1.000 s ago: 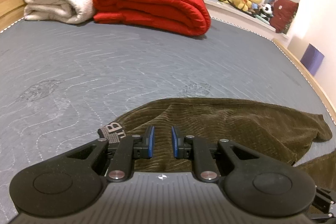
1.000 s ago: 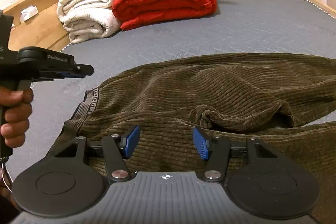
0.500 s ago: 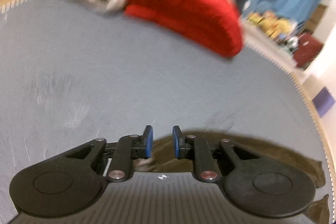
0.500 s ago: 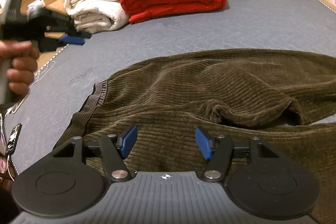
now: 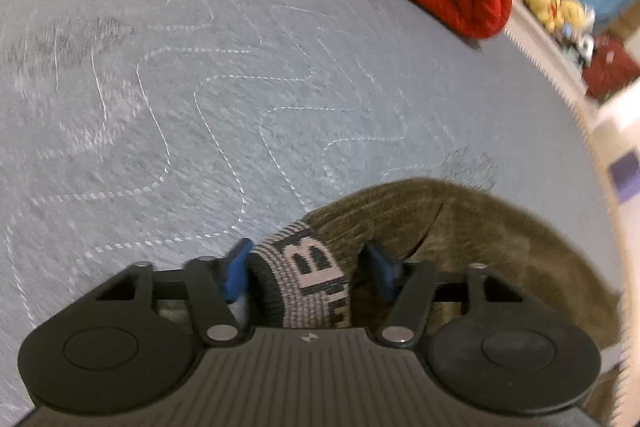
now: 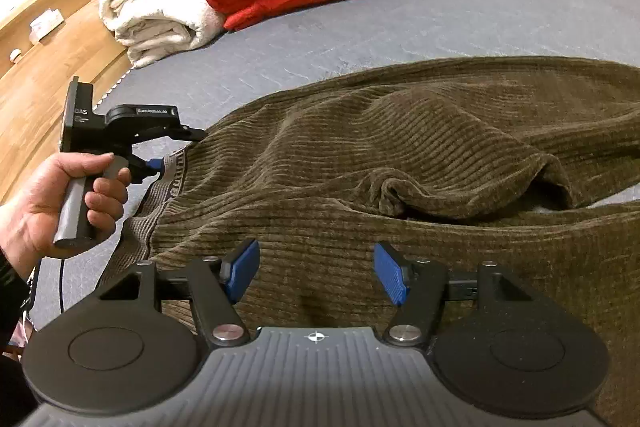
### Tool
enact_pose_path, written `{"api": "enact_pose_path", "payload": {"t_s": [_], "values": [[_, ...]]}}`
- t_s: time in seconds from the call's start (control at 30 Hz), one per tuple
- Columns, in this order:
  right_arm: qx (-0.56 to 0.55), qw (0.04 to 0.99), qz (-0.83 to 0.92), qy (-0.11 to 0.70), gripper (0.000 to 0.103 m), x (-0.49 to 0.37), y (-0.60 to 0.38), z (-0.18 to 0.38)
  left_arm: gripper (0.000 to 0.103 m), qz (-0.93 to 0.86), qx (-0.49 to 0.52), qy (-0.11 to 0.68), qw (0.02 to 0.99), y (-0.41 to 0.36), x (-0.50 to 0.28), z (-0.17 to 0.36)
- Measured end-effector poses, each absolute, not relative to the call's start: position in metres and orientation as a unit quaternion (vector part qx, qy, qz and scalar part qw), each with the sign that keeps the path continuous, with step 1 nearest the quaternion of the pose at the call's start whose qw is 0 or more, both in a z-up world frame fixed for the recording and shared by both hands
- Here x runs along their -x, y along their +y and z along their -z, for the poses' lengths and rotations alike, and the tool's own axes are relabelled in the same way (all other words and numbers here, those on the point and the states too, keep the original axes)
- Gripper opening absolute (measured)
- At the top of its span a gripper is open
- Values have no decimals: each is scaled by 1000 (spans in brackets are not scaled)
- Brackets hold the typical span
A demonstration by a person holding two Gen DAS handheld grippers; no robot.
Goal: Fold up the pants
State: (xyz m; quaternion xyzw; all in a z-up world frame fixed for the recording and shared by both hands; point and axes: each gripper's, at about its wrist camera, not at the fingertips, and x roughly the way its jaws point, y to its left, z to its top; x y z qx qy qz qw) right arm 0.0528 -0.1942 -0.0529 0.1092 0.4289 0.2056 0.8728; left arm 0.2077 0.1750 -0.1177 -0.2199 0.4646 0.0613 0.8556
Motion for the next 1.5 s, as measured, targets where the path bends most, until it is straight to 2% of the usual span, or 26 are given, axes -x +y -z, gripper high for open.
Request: {"api": "enact_pose_path", "payload": {"t_s": [0.13,0.2,0.33,0.53,0.67,0.73,0.93,1.23,1.5], "values": [[-108,873,-203,430,66,-53,-194,53,31,-67,198,452,867,170,-204,108],[-107,874,-204,428,66,-53,-194,53,28,-86,185,422,883,166,-198,93],[-103,877,-196,426,66,-54,-197,55,28,-114,179,372,904,178,-184,66],[-97,877,-193,429,66,-53,-196,60,28,-150,213,364,894,216,-173,63],[-91,880,-195,424,66,-53,-195,60,28,-153,182,363,901,207,-178,67],[-87,881,-195,423,66,-52,-195,62,33,-134,165,380,900,200,-180,75],[-83,879,-193,428,66,-53,-191,63,33,-114,190,387,895,210,-174,80],[-80,887,-176,419,66,-59,-192,63,29,-72,124,357,923,186,-138,37],[-70,885,-154,434,66,-60,-196,77,27,26,-9,348,937,126,-67,11]]}}
